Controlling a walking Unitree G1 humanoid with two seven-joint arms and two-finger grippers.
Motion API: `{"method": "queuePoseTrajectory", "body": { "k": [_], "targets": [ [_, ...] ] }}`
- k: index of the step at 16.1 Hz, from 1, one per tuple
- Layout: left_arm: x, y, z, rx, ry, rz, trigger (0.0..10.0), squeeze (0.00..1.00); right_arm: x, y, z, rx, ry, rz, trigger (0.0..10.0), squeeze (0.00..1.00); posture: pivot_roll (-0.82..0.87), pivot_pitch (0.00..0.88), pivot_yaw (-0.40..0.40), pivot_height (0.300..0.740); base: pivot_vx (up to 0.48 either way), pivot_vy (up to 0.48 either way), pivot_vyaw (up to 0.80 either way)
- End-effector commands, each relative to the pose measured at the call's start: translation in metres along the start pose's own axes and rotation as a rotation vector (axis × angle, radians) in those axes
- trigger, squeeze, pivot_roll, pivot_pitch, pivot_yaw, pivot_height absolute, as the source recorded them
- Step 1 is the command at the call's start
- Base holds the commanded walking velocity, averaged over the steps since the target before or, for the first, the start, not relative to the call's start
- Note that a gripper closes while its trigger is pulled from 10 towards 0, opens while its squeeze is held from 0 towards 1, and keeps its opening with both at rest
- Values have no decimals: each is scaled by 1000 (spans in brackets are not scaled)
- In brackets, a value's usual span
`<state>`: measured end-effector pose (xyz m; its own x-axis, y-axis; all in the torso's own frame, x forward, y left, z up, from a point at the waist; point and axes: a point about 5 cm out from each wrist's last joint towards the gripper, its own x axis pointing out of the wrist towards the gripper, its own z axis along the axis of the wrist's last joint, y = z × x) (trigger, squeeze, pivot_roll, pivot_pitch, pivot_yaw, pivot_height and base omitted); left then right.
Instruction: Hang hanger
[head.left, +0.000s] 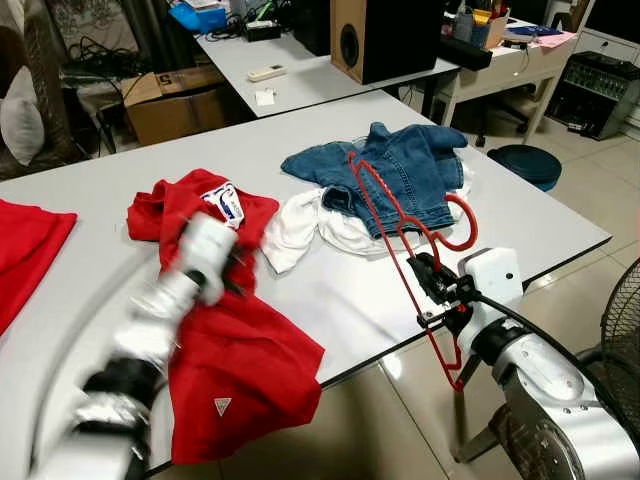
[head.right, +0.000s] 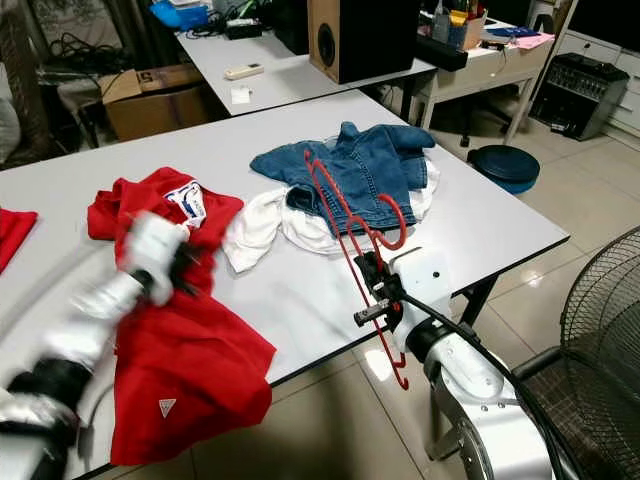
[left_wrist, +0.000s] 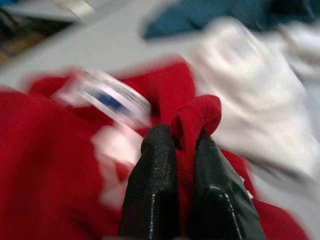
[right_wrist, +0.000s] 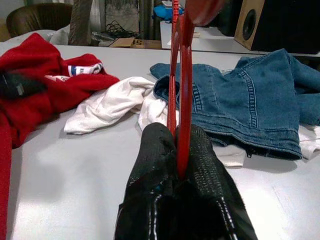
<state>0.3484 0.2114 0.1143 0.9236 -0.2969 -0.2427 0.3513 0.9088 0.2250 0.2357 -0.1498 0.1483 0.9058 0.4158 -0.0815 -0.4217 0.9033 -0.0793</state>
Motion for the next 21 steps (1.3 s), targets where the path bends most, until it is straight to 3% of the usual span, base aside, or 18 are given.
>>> {"method": "queuePoseTrajectory", "body": {
  "k": [1, 4, 6, 7, 8, 9, 11, 12, 13, 14, 15, 16, 17, 18, 20, 21],
  "targets": [
    [0, 11, 22, -20, -77, -5, 0, 0, 2, -2, 2, 1, -10, -10, 10000, 0, -46, 0, 74, 740, 0, 0, 0],
    [-6, 34, 99, -109, -352, -133, 0, 0, 3, -2, 6, 13, -33, -23, 10000, 0, -42, 0, 78, 740, 0, 0, 0],
    [-16, 47, 144, -108, -510, -208, 0, 0, 2, -3, 7, 20, -46, -37, 10000, 0, -40, 0, 85, 740, 0, 0, 0],
    [-26, 48, 174, -145, -631, -314, 0, 0, 1, -3, 7, 24, -52, -50, 10000, 0, -39, 0, 91, 740, 0, 0, 0],
    [-29, 41, 182, -145, -650, -406, 0, 0, 1, -3, 7, 28, -55, -59, 10000, 0, -39, 0, 96, 740, 0, 0, 0],
    [-26, 29, 173, -99, -583, -485, 0, 0, 0, -3, 7, 31, -56, -65, 10000, 0, -41, 0, 98, 740, 0, 0, 0],
    [-11, -2, 133, -28, -384, -548, 0, 0, -1, -3, 6, 32, -55, -73, 10000, 0, -43, 0, 100, 740, 0, 0, 0],
    [-6, -12, 121, -4, -328, -553, 1961, 0, -2, -3, 6, 32, -54, -76, 10000, 0, -43, 0, 99, 740, 0, 0, 0],
    [1, -28, 99, 7, -234, -532, 10000, 0, -2, -4, 5, 31, -51, -83, 10000, 0, -44, 0, 97, 740, 0, 0, 0],
    [6, -35, 81, -33, -166, -468, 10000, 0, -1, -4, 6, 29, -50, -86, 10000, 0, -49, 0, 97, 740, 0, 0, 0],
    [7, -35, 79, -78, -164, -446, 10000, 0, -1, -4, 6, 28, -51, -86, 10000, 0, -51, 0, 98, 740, 0, 0, 0],
    [2, -33, 84, -189, -204, -447, 10000, 1000, -2, -5, 6, 25, -51, -90, 10000, 0, -52, 0, 98, 740, 0, 0, 0],
    [-8, -32, 91, -256, -255, -521, 10000, 1000, -4, -8, 7, 24, -53, -106, 10000, 0, -50, 0, 99, 740, 0, 0, 0],
    [-20, -34, 92, -259, -264, -621, 10000, 1000, -5, -11, 7, 22, -55, -124, 10000, 0, -50, 0, 100, 740, 0, 0, 0],
    [-31, -35, 86, -234, -226, -690, 10000, 1000, -8, -16, 6, 14, -51, -135, 10000, 0, -49, 0, 99, 740, 0, 0, 0],
    [-45, -35, 76, -210, -152, -781, 10000, 1000, -11, -22, 5, 1, -42, -145, 10000, 0, -48, 0, 96, 740, 0, 0, 0]
  ]
}}
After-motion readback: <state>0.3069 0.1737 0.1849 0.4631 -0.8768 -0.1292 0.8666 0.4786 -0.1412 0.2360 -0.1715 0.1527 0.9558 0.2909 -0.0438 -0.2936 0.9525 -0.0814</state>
